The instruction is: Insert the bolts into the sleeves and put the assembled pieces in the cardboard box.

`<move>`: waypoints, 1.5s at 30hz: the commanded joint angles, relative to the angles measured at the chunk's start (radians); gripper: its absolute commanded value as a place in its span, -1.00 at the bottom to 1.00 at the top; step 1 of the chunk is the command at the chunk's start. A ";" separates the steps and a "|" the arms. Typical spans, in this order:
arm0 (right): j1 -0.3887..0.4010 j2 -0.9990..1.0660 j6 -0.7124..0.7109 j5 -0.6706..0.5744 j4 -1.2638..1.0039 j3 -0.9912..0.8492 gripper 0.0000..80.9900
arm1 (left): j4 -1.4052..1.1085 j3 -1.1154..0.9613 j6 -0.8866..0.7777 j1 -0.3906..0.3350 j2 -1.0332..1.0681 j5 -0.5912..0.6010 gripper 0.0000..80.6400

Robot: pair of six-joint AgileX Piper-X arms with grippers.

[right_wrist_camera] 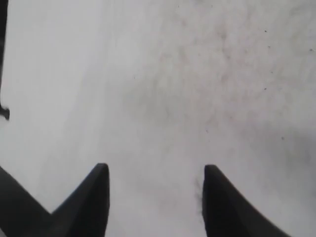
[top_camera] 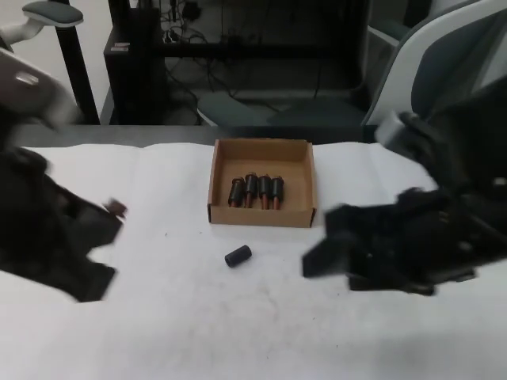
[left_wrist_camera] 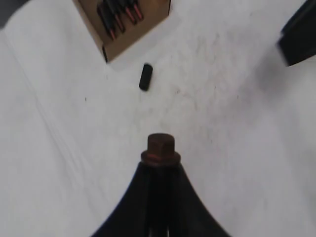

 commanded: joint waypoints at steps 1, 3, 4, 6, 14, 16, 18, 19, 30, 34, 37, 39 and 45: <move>0.003 0.078 0.181 0.000 -0.150 -0.003 0.40 | -0.010 0.000 -0.029 0.002 -0.082 0.007 -0.96; 0.003 0.142 0.285 0.035 -0.238 -0.003 0.40 | -0.010 0.000 -0.048 0.002 -0.132 0.007 -0.96; 0.003 0.169 0.324 0.047 -0.273 -0.003 0.40 | -0.010 0.000 -0.058 0.002 -0.156 0.007 -0.96; 0.003 0.234 0.419 0.056 -0.337 -0.005 0.40 | -0.010 0.000 -0.073 0.002 -0.195 0.007 -0.96; 0.015 0.416 0.648 0.042 -0.503 -0.050 0.40 | -0.010 -0.002 -0.078 0.002 -0.275 0.007 -0.96; 0.017 0.454 0.652 0.047 -0.502 -0.088 0.40 | -0.010 -0.002 -0.078 0.002 -0.279 0.015 -0.96; 0.019 0.489 0.660 0.054 -0.498 -0.133 0.40 | -0.010 -0.002 -0.078 0.002 -0.279 0.036 -0.96; 0.019 0.508 0.659 0.059 -0.492 -0.159 0.40 | -0.010 -0.002 -0.078 0.002 -0.279 0.045 -0.96; 0.019 0.684 0.683 0.106 -0.207 -0.431 0.40 | -0.010 -0.002 -0.076 0.002 -0.279 0.059 -0.96; 0.019 0.720 0.683 0.105 -0.093 -0.484 0.40 | -0.010 -0.002 -0.065 0.002 -0.279 0.059 -0.96; 0.019 0.728 0.692 0.123 -0.048 -0.491 0.40 | -0.010 -0.002 -0.065 0.002 -0.279 0.059 -0.96; 0.019 0.728 0.697 0.154 -0.037 -0.491 0.40 | -0.010 -0.002 -0.065 0.002 -0.279 0.059 -0.96; 0.014 0.728 0.697 0.191 -0.038 -0.491 0.40 | -0.010 -0.002 -0.061 0.002 -0.279 0.059 -0.96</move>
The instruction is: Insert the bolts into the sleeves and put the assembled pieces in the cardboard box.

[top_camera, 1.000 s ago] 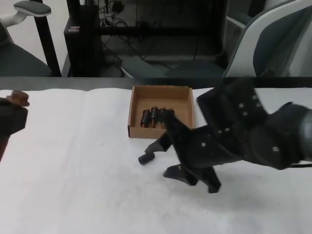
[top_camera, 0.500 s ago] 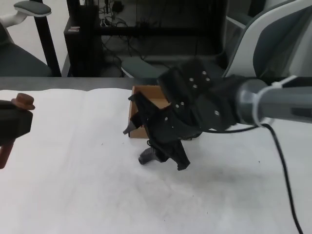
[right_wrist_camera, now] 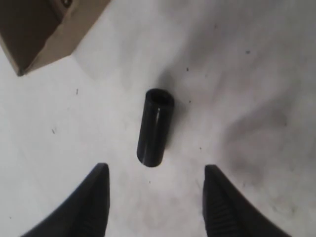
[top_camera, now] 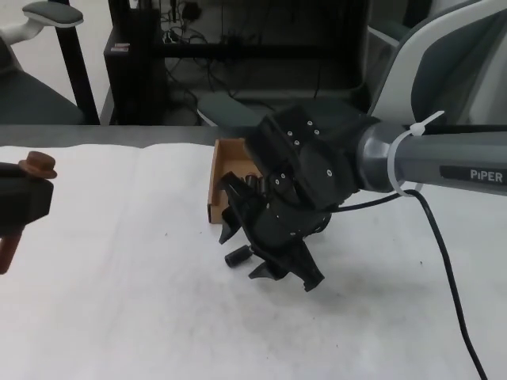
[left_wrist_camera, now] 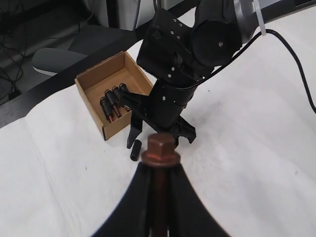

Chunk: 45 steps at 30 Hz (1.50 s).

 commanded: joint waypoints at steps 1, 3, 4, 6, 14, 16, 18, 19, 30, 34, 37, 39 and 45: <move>-0.002 -0.002 0.007 0.022 0.009 -0.012 0.40 | -0.010 -0.003 0.009 0.002 -0.011 -0.001 -0.96; -0.002 0.002 0.007 0.028 0.009 -0.012 0.40 | -0.010 -0.003 0.026 0.002 -0.011 -0.006 -0.96; -0.002 0.005 0.007 0.028 0.003 -0.012 0.40 | -0.010 -0.003 0.028 0.002 -0.011 -0.006 -0.96; -0.002 0.014 0.014 0.018 -0.016 -0.012 0.40 | -0.010 -0.003 0.028 0.002 -0.011 -0.006 -0.96; -0.002 0.047 0.032 -0.003 -0.078 -0.013 -0.07 | -0.010 -0.003 0.028 0.002 -0.011 -0.006 -0.96; -0.002 0.054 0.032 -0.003 -0.107 -0.013 -0.22 | -0.010 -0.003 0.028 0.002 -0.011 -0.006 -0.96; -0.002 0.059 0.036 -0.003 -0.133 -0.013 -0.22 | -0.010 -0.003 0.028 0.002 -0.011 -0.006 -0.96; -0.002 0.062 0.036 -0.003 -0.141 -0.013 -0.22 | -0.010 -0.003 0.028 0.002 -0.011 -0.006 -0.96; -0.002 0.078 0.031 -0.010 -0.134 -0.013 -0.22 | -0.010 -0.003 0.028 0.002 -0.011 -0.006 -0.96; -0.002 0.084 0.031 -0.002 -0.134 -0.013 -0.22 | -0.010 -0.003 0.028 0.002 -0.011 -0.006 -0.96; -0.004 0.085 0.036 0.012 -0.134 -0.013 -0.22 | -0.010 -0.003 0.061 0.002 -0.011 -0.006 -0.96; -0.003 0.085 0.036 0.021 -0.134 -0.013 -0.22 | -0.010 -0.003 0.073 0.002 -0.011 -0.006 -0.96; -0.003 0.100 0.036 0.028 -0.114 -0.013 -0.22 | 0.002 -0.001 0.073 0.002 -0.011 -0.010 -0.96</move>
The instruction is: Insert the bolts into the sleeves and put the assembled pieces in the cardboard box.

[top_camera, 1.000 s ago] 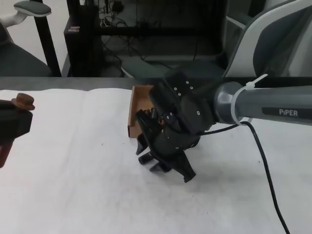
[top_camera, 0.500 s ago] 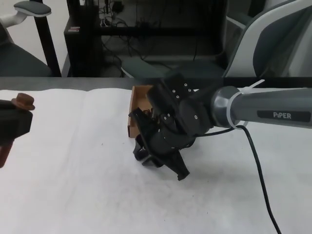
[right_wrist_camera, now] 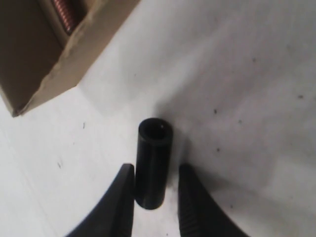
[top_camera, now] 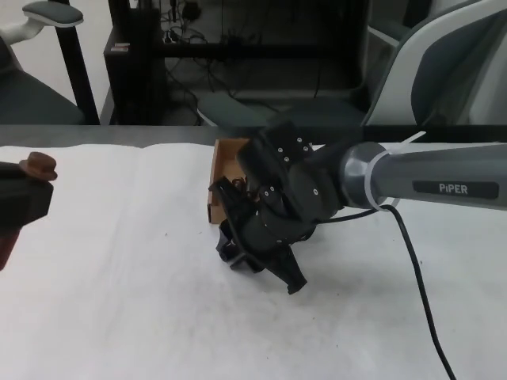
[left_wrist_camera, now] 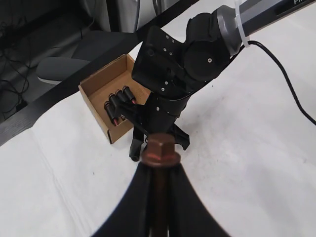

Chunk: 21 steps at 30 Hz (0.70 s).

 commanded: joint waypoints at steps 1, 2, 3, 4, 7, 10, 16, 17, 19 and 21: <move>-0.003 0.022 0.000 0.018 0.021 -0.004 -0.22 | 0.005 0.001 0.003 0.002 -0.011 -0.017 -0.96; -0.003 0.028 0.005 0.008 0.021 -0.004 -0.22 | 0.009 0.005 0.003 0.002 -0.011 -0.028 -0.96; -0.003 0.031 0.012 0.002 0.021 -0.004 -0.22 | 0.013 0.008 0.003 0.002 -0.011 -0.038 -0.96; -0.003 0.036 0.019 -0.003 0.021 -0.004 -0.22 | 0.015 0.010 0.003 0.002 -0.011 -0.042 -0.96; -0.003 0.039 0.036 -0.003 0.016 -0.004 -0.22 | 0.019 0.010 0.003 0.002 -0.011 -0.042 -0.96; -0.005 0.039 0.047 0.003 0.013 -0.004 -0.22 | 0.019 0.010 0.029 0.002 -0.011 -0.042 -0.96; -0.009 0.043 0.048 0.037 0.013 -0.004 -0.22 | 0.019 0.010 0.035 0.002 -0.011 -0.042 -0.96; -0.013 0.044 0.048 0.030 0.010 -0.004 -0.22 | 0.019 0.010 0.035 0.002 -0.011 -0.042 -0.96; -0.019 0.050 0.048 0.013 0.005 -0.004 -0.22 | 0.019 0.010 0.035 0.002 -0.011 -0.042 -0.96; -0.023 0.050 0.045 0.002 -0.001 -0.004 -0.22 | 0.019 0.010 0.035 0.002 -0.011 -0.042 -0.96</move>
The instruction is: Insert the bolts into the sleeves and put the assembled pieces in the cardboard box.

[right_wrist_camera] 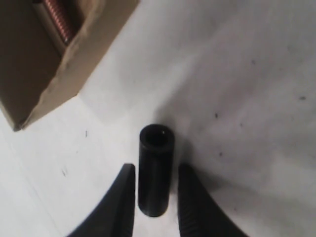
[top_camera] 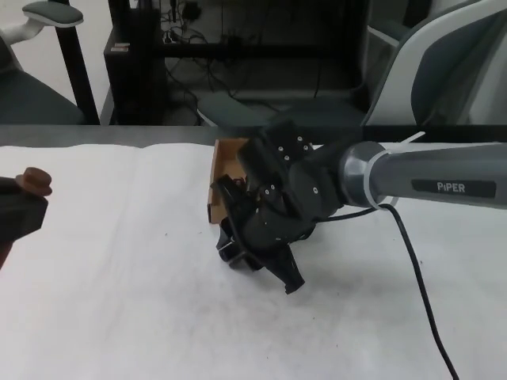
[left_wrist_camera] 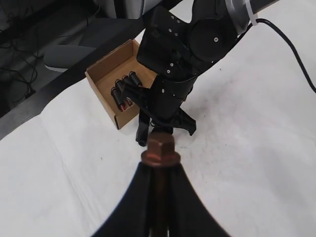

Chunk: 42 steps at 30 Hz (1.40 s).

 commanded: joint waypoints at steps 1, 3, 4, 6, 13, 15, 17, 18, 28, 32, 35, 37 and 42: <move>-0.015 0.035 0.000 0.016 0.002 0.006 -0.24 | -0.010 0.000 0.002 0.002 -0.006 -0.010 -0.96; -0.019 0.035 0.000 0.017 -0.003 0.006 -0.43 | -0.010 0.000 0.002 0.002 -0.006 -0.022 -0.96; -0.022 0.035 -0.011 0.017 -0.007 0.006 -0.60 | -0.010 0.000 0.005 0.002 -0.006 -0.024 -0.96; -0.024 0.035 -0.054 0.014 -0.006 0.006 -0.99 | -0.010 0.000 0.009 0.002 -0.006 -0.024 -0.96; -0.027 0.035 -0.100 -0.008 -0.012 0.006 -0.99 | -0.010 0.000 0.015 0.002 -0.006 -0.024 -0.96; -0.027 0.032 -0.151 -0.024 -0.013 0.000 -0.99 | -0.008 0.000 0.015 0.002 -0.006 -0.024 -0.96; -0.022 0.023 -0.195 -0.028 -0.013 -0.010 -0.99 | 0.004 0.000 0.015 0.002 -0.006 -0.024 -0.96; -0.018 0.015 -0.220 -0.028 -0.013 -0.016 -0.99 | 0.011 0.000 0.015 0.002 -0.006 -0.024 -0.96; 0.012 -0.144 -0.610 -0.098 0.098 -0.016 -0.99 | 0.011 0.000 0.017 0.002 0.033 -0.003 -0.96; 0.036 -0.232 -0.816 -0.102 0.187 -0.015 -0.99 | -0.036 0.000 0.032 0.002 0.083 0.055 -0.96; 0.050 -0.292 -0.952 -0.102 0.265 -0.015 -0.99 | -0.086 0.000 0.033 0.002 0.127 0.061 -0.96; 0.059 -0.337 -1.040 -0.102 0.309 -0.015 -0.99 | -0.123 0.000 0.030 0.002 0.159 0.078 -0.96; 0.072 -0.423 -1.184 -0.114 0.347 -0.015 -0.99 | -0.232 0.000 -0.033 0.002 0.228 0.166 -0.96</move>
